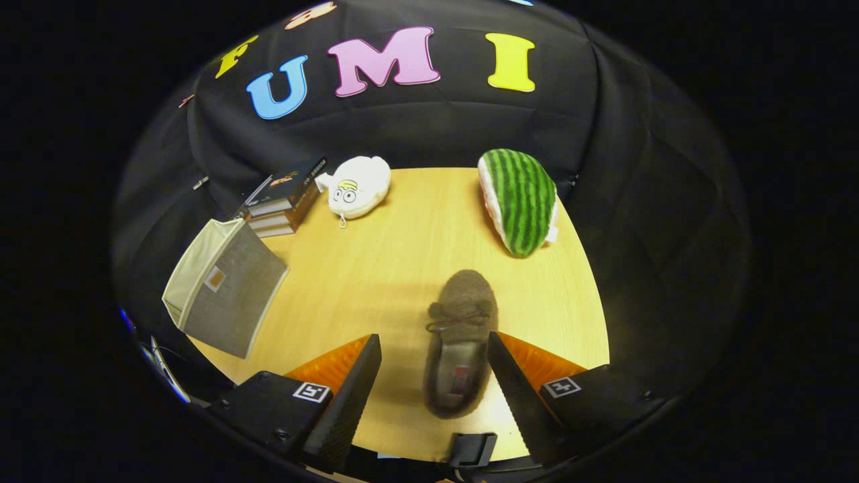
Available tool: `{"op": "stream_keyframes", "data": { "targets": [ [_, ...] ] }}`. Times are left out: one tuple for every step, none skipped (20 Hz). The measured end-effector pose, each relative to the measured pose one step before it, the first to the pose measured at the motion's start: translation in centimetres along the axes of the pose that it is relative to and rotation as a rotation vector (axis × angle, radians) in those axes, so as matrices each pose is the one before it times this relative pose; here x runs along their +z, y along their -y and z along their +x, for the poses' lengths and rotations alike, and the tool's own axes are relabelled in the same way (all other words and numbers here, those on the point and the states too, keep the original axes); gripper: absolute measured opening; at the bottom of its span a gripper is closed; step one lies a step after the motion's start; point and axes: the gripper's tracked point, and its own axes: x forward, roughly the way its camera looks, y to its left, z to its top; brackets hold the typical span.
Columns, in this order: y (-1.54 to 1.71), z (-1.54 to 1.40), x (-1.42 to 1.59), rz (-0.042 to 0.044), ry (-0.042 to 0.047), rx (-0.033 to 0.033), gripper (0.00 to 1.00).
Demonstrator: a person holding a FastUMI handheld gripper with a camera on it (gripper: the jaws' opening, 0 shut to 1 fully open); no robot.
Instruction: Open the storage box then place both shoes into the box .Put the left shoe in first, then the right shoe, with the right side of both shoes facing outward in a uniform manner.
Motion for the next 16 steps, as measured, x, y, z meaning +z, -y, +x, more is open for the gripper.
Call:
{"op": "stream_keyframes", "data": {
  "targets": [
    [0.948, 0.554, -0.625, -0.00005, -0.01407, -0.01004, 0.99],
    [0.657, 0.316, -0.398, 0.00538, -0.01020, -0.00585, 0.99],
    [0.636, 0.381, -0.294, 0.00806, -0.01081, -0.00581, 0.99],
    [0.657, 0.485, -0.446, 0.01099, -0.01540, -0.00538, 0.99],
    [0.566, 0.599, -0.533, 0.01152, -0.01791, -0.00281, 0.99],
    [0.491, 0.691, -0.504, 0.01009, -0.02568, -0.00216, 0.99],
    [0.412, 0.711, -0.440, 0.01018, -0.02080, -0.00322, 0.99],
    [0.453, 0.698, -0.261, 0.00996, -0.01792, -0.00457, 0.99],
    [0.440, 0.585, -0.285, 0.01065, -0.01603, -0.00304, 0.99],
    [0.384, 0.591, -0.175, 0.00966, -0.01116, -0.00136, 0.99],
    [0.295, 0.646, -0.065, 0.00428, -0.00950, -0.00579, 0.99],
    [0.133, 0.748, -0.037, 0.00340, -0.01172, -0.00421, 0.99],
    [0.254, 0.414, -0.071, 0.00218, -0.01215, -0.00659, 0.99],
    [0.065, 0.390, -0.003, 0.00382, -0.00969, -0.00249, 0.99],
    [0.056, 0.397, 0.086, 0.00365, -0.00420, -0.00250, 0.99],
    [0.085, 0.430, 0.173, 0.00150, -0.00225, -0.00438, 0.99]
  ]
}}
